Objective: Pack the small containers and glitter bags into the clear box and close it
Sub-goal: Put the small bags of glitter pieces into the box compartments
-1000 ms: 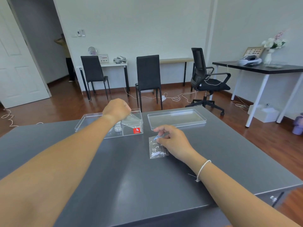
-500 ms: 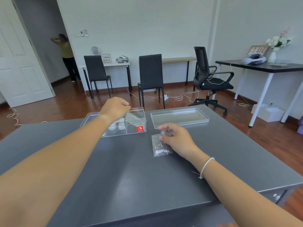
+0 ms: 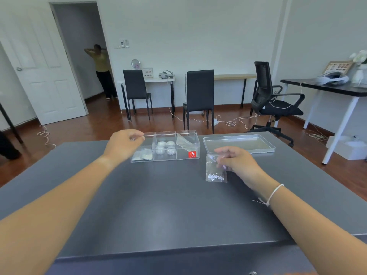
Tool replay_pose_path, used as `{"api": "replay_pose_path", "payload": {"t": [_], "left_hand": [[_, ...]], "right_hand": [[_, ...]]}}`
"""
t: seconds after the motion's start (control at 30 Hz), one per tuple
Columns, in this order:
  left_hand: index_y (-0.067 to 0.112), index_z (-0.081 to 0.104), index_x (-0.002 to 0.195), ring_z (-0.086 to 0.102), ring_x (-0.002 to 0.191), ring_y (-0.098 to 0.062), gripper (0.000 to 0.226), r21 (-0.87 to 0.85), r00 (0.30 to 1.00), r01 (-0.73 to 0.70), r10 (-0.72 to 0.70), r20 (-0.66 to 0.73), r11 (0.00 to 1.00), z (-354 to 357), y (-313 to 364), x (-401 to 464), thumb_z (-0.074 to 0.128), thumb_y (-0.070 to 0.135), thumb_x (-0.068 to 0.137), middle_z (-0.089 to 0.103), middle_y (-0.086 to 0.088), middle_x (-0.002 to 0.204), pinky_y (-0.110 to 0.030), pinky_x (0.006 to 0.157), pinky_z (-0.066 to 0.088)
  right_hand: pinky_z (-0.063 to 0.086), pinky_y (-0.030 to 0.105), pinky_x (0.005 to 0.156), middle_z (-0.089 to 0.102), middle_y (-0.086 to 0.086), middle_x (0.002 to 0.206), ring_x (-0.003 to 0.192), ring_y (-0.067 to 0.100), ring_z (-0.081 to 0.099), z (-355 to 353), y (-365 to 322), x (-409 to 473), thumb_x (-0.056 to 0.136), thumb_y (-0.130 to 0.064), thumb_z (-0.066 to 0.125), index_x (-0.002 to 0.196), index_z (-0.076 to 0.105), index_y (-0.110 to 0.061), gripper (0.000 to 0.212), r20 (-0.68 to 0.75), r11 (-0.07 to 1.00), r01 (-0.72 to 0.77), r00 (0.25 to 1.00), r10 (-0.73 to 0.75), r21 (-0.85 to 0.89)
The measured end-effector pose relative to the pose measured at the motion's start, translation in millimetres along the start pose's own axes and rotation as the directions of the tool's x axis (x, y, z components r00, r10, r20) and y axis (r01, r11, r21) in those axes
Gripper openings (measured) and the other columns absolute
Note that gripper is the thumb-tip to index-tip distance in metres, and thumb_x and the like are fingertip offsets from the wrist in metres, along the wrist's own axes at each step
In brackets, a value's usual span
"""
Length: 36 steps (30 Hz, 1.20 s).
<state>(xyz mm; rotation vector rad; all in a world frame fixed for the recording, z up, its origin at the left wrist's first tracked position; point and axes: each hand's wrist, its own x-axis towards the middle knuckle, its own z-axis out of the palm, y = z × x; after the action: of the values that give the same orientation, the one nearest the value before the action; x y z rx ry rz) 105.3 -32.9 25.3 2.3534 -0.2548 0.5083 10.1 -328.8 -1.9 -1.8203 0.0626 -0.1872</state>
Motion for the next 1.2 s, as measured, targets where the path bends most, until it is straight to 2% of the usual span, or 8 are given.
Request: {"api": "replay_pose_path", "payload": {"t": [0.17,0.27,0.6,0.73,0.87,1.03,1.1,1.2], "left_hand": [[0.024,0.068,0.101,0.054,0.109,-0.02,0.02,-0.008,1.0,0.003,-0.003,-0.009,1.0,-3.6,-24.2,-15.3,0.058,0.031,0.085,0.062,-0.002,0.12,-0.029,0.09,0.038],[0.027,0.068,0.098,0.054,0.102,-0.019,0.017,-0.022,1.0,-0.013,0.013,-0.009,1.0,-3.7,-32.6,-19.7,0.059,0.032,0.085,0.062,0.001,0.117,-0.031,0.087,0.042],[0.023,0.07,0.095,0.055,0.094,-0.016,0.014,-0.124,0.995,-0.052,0.041,-0.091,0.991,1.7,-43.3,-28.2,0.063,0.021,0.084,0.06,0.01,0.105,-0.022,0.081,0.038],[0.021,0.071,0.098,0.055,0.093,-0.018,0.016,-0.153,0.993,-0.044,0.026,-0.117,0.987,4.0,-44.2,-28.9,0.062,0.019,0.084,0.06,0.012,0.105,-0.019,0.081,0.038],[0.018,0.07,0.101,0.053,0.091,-0.013,0.018,-0.152,0.989,-0.07,0.049,-0.137,0.986,4.8,-44.3,-31.0,0.062,0.016,0.085,0.06,0.011,0.106,0.004,0.072,0.034],[0.018,0.07,0.101,0.051,0.09,-0.013,0.019,-0.149,0.987,-0.079,0.056,-0.15,0.986,4.5,-45.6,-31.4,0.061,0.015,0.085,0.059,0.013,0.106,0.005,0.072,0.033],[0.018,0.07,0.102,0.049,0.087,-0.012,0.019,-0.146,0.985,-0.081,0.057,-0.161,0.986,4.6,-46.1,-31.6,0.061,0.015,0.085,0.059,0.014,0.106,0.005,0.072,0.033],[0.019,0.07,0.102,0.048,0.086,-0.011,0.02,-0.146,0.985,-0.08,0.056,-0.163,0.986,5.2,-46.3,-31.3,0.06,0.015,0.086,0.06,0.013,0.107,0.004,0.072,0.033]], "right_hand": [[0.048,0.02,0.067,0.062,0.002,0.075,0.063,0.012,0.06,6.8,-35.0,21.7,0.083,0.001,0.059,0.099,0.066,-0.005,0.018,-0.028,0.997,0.044,0.999,-0.042,0.068],[0.049,0.023,0.071,0.064,-0.001,0.08,0.068,0.012,0.059,11.6,-58.0,36.8,0.083,-0.002,0.061,0.088,0.067,-0.014,0.015,-0.037,0.994,0.076,0.997,-0.073,0.075],[0.041,0.019,0.064,0.066,0.001,0.098,0.066,0.008,0.053,33.2,-79.6,73.4,0.083,-0.008,0.06,0.072,0.061,-0.025,0.021,-0.056,0.991,0.117,0.991,-0.121,-0.066],[0.039,0.016,0.061,0.066,0.004,0.097,0.068,0.007,0.052,36.9,-73.4,83.7,0.082,-0.009,0.061,0.073,0.062,-0.024,0.018,-0.045,0.989,0.111,0.992,-0.116,-0.098],[0.037,0.017,0.061,0.067,0.003,0.096,0.072,0.008,0.052,38.6,-65.5,92.9,0.083,-0.009,0.06,0.077,0.065,-0.022,0.015,-0.046,0.985,0.084,0.995,-0.092,-0.153],[0.045,0.017,0.07,0.066,0.003,0.088,0.08,0.014,0.053,40.8,-52.5,98.5,0.082,-0.005,0.06,0.088,0.067,-0.014,0.013,-0.011,0.98,0.076,0.997,-0.08,-0.184],[0.045,0.007,0.064,0.064,-0.001,0.077,0.072,0.009,0.053,40.8,-49.0,100.2,0.084,-0.001,0.057,0.096,0.068,-0.006,0.017,-0.004,0.977,0.091,0.996,-0.093,-0.195],[0.042,0.01,0.063,0.062,-0.005,0.072,0.067,0.004,0.053,39.1,-47.6,101.9,0.084,0.0,0.056,0.098,0.068,-0.003,0.018,-0.012,0.972,0.093,0.995,-0.098,-0.216]]}}
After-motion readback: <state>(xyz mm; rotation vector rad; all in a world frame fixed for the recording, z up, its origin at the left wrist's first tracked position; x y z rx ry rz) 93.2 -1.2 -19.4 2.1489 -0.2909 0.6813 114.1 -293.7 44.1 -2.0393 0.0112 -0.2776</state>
